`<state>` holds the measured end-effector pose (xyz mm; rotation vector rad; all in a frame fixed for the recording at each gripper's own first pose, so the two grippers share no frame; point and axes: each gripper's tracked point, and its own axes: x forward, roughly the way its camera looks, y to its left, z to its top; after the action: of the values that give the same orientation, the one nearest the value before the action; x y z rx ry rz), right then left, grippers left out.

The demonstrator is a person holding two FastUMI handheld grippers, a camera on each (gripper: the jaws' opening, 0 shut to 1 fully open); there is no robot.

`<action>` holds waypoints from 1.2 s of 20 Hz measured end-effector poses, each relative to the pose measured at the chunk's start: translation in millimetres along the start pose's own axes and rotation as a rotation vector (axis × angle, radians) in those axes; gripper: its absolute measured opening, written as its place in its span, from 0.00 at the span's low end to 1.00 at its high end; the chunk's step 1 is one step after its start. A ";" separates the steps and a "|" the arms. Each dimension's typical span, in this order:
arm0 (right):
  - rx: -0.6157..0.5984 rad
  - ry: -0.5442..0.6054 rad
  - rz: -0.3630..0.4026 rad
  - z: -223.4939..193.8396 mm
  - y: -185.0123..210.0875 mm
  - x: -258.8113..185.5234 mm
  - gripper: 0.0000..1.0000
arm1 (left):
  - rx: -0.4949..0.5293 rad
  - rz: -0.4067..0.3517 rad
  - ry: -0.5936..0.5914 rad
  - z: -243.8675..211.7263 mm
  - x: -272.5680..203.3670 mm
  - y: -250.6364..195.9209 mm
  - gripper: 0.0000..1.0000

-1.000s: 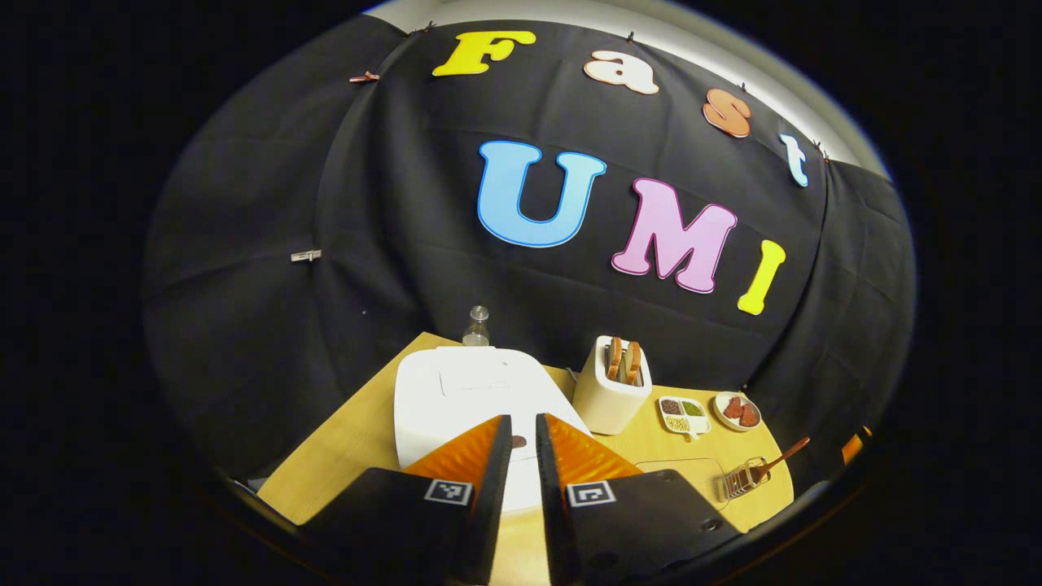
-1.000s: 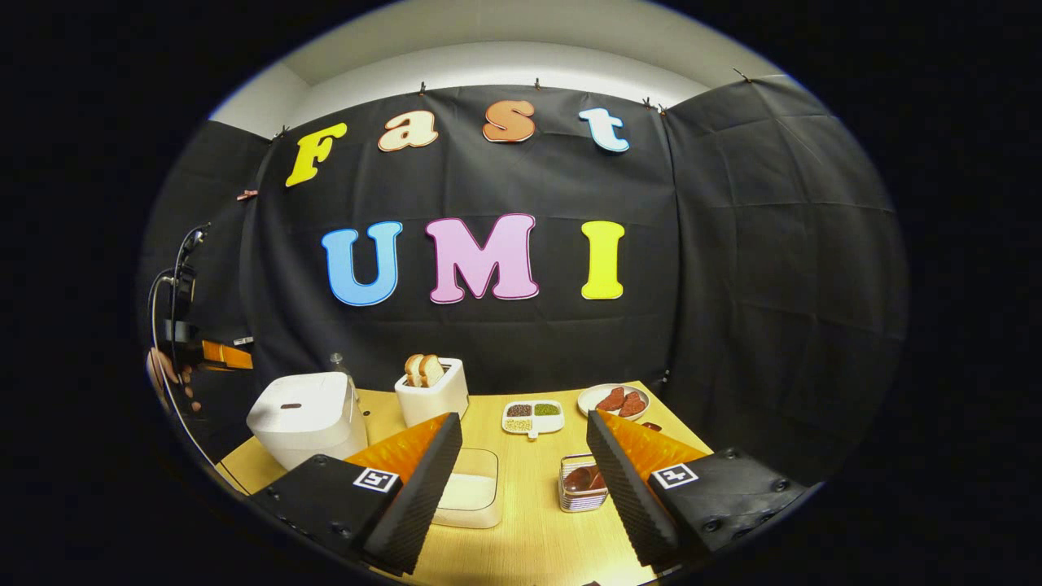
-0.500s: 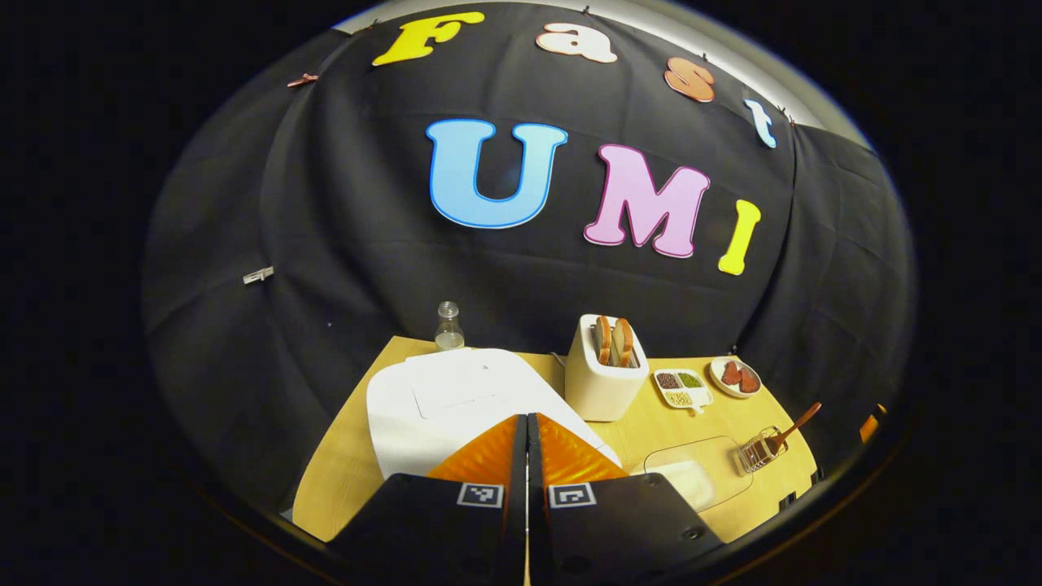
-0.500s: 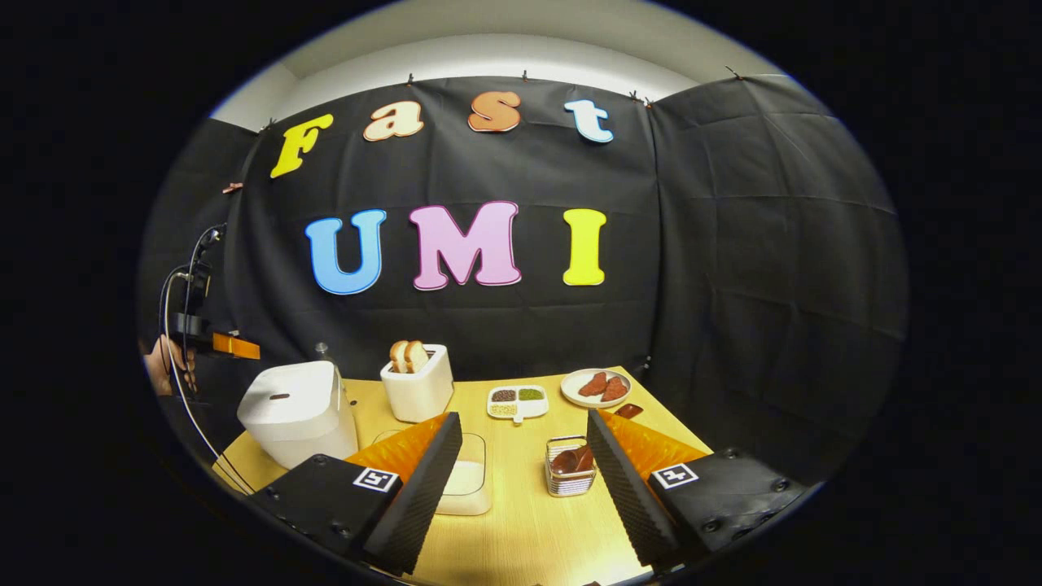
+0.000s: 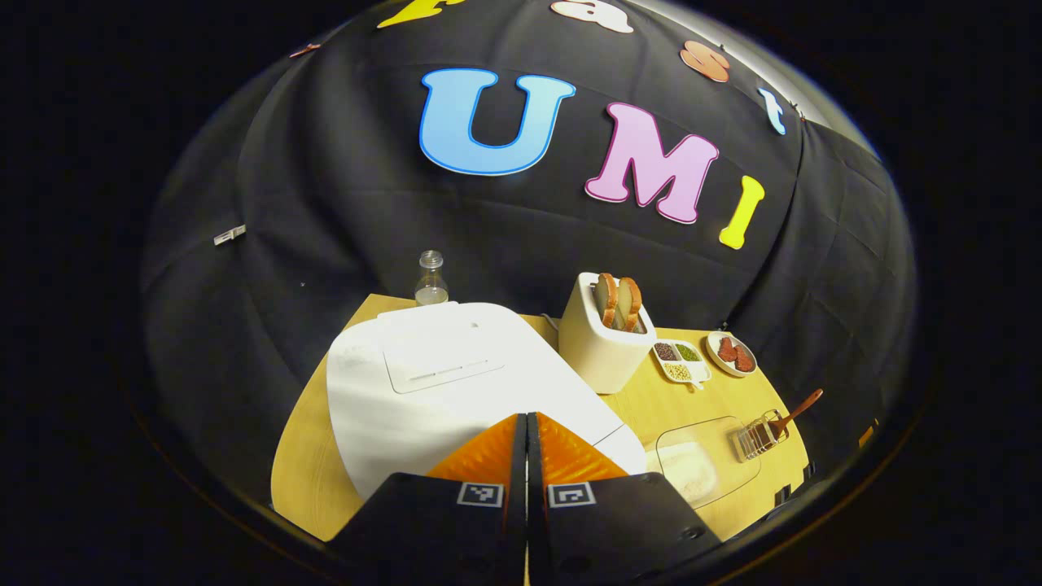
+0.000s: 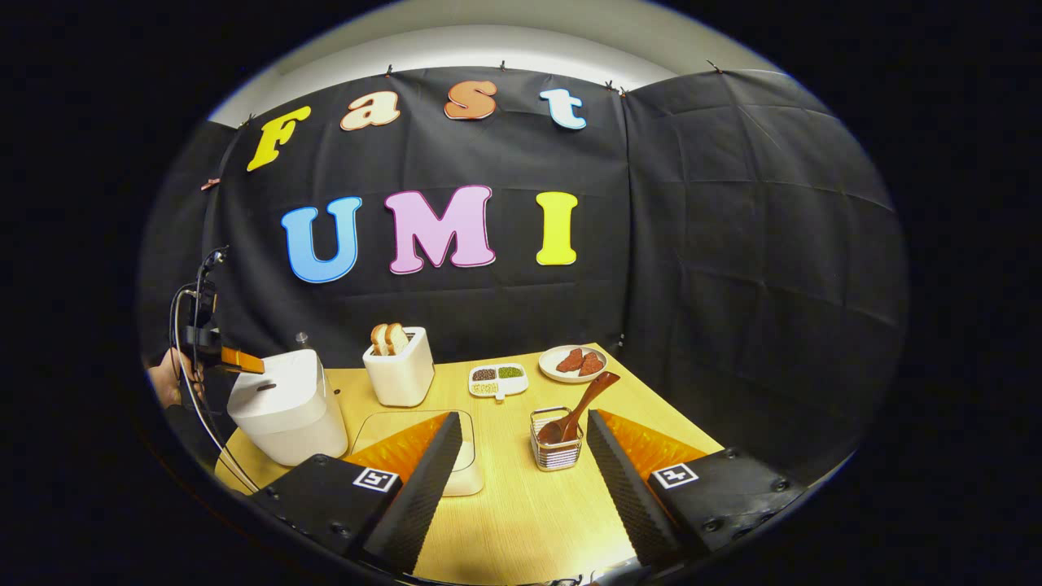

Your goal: Close the left gripper, press the button to open the rice cooker; take a wooden spoon from the chopstick holder with the right hand, scoop a spoonful of rice and pour it into the rice cooker, then put the wooden spoon back into the chopstick holder.

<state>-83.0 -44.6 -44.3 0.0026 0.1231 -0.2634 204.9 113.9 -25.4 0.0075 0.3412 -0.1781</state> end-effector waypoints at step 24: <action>0.046 0.002 0.035 9.3 -14.0 27.3 0.97 | 0.005 0.104 -0.290 55.7 -52.7 -17.9 0.07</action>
<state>-59.4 -65.4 -38.1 0.0509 0.1188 -0.2310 171.4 103.3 45.0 0.0044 0.0505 -0.0752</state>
